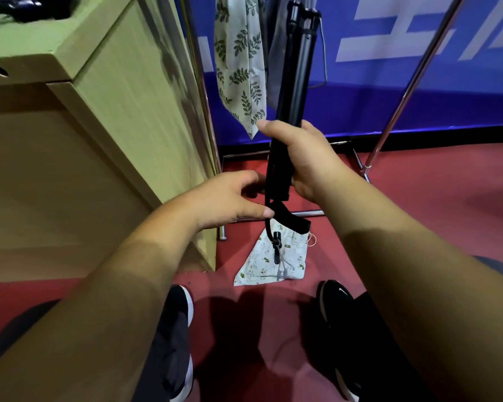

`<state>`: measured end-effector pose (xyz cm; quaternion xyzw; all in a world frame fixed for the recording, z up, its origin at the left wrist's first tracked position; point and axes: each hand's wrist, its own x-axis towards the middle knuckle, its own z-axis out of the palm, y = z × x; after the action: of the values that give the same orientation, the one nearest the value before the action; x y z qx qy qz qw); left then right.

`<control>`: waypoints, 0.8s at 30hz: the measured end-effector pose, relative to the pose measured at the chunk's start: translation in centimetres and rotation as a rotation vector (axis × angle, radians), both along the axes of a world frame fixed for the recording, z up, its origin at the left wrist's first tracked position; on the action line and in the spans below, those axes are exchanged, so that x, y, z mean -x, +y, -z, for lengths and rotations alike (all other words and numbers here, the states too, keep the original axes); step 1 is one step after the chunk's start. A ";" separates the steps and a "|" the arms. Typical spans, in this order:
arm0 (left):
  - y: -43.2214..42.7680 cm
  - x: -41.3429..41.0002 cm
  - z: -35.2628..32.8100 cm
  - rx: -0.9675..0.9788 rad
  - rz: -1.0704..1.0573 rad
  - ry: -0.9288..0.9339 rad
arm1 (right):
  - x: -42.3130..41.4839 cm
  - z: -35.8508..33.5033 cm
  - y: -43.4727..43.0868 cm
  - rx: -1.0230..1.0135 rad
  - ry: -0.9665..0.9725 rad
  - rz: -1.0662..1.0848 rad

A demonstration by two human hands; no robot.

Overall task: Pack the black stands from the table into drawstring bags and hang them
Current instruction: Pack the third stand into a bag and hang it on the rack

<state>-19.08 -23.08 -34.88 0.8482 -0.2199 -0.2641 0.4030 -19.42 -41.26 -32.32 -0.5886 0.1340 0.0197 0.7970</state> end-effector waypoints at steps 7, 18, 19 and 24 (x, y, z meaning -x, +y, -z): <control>-1.2 0.7 1.0 0.023 0.111 0.103 | 0.1 0.7 0.4 0.018 -0.020 -0.043; -2.9 1.0 2.1 -0.082 0.100 -0.010 | 0.5 0.8 -0.1 0.102 0.051 -0.009; -2.9 1.0 2.2 -0.064 0.095 0.015 | 0.6 0.8 -0.2 0.133 0.054 -0.008; -3.5 1.2 2.4 0.101 -0.026 0.113 | 0.6 0.4 -0.2 0.245 -0.007 -0.021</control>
<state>-20.32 -26.54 -37.31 0.8133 -0.1989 -0.2948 0.4605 -20.04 -41.47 -32.77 -0.6829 0.1262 0.0094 0.7194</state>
